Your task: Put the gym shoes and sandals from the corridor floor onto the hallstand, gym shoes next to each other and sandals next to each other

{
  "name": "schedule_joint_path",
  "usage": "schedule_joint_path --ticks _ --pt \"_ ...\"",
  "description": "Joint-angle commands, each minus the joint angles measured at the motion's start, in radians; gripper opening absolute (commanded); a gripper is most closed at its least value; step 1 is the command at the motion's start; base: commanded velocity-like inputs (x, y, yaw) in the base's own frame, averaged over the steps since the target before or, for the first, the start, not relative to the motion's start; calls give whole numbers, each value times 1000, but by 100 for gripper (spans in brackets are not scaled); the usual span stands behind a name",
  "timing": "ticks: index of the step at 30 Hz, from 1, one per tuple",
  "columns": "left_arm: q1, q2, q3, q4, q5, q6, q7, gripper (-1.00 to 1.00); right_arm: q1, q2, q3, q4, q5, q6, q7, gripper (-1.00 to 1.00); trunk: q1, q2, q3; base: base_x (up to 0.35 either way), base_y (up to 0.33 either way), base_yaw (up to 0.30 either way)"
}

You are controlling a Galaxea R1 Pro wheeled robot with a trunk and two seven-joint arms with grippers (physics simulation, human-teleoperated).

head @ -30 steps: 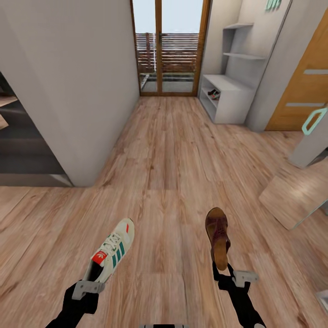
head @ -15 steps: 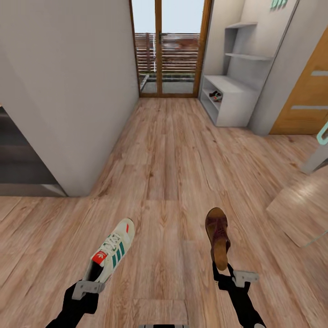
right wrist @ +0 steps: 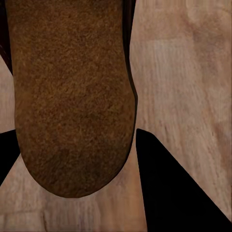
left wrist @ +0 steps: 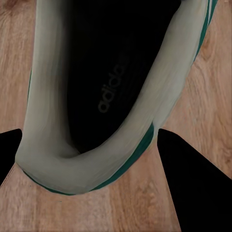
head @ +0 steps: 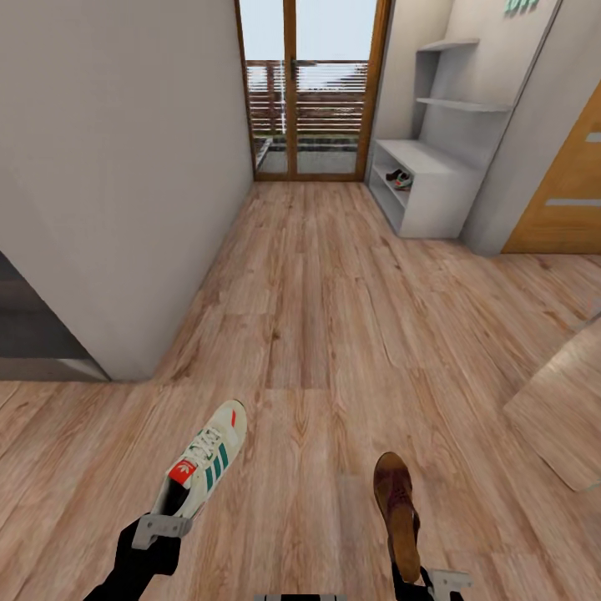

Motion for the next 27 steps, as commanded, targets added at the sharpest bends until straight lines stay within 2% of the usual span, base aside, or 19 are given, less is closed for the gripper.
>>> schedule_joint_path --ticks 1,6,15,27 --pt "0 0 0 0 0 0 -1 -100 0 -1 0 14 -2 -1 0 -100 0 0 0 334 0 0" --pt "0 0 0 0 0 0 -1 -100 0 -2 0 52 -2 -4 0 -100 0 0 0 334 0 0" --pt "0 0 0 0 0 0 -1 -100 0 1 1 173 -1 -5 2 -100 0 0 0 334 0 0" --pt "0 0 1 0 0 0 -1 -100 0 1 3 210 -1 -5 2 -100 0 0 0 334 0 0"
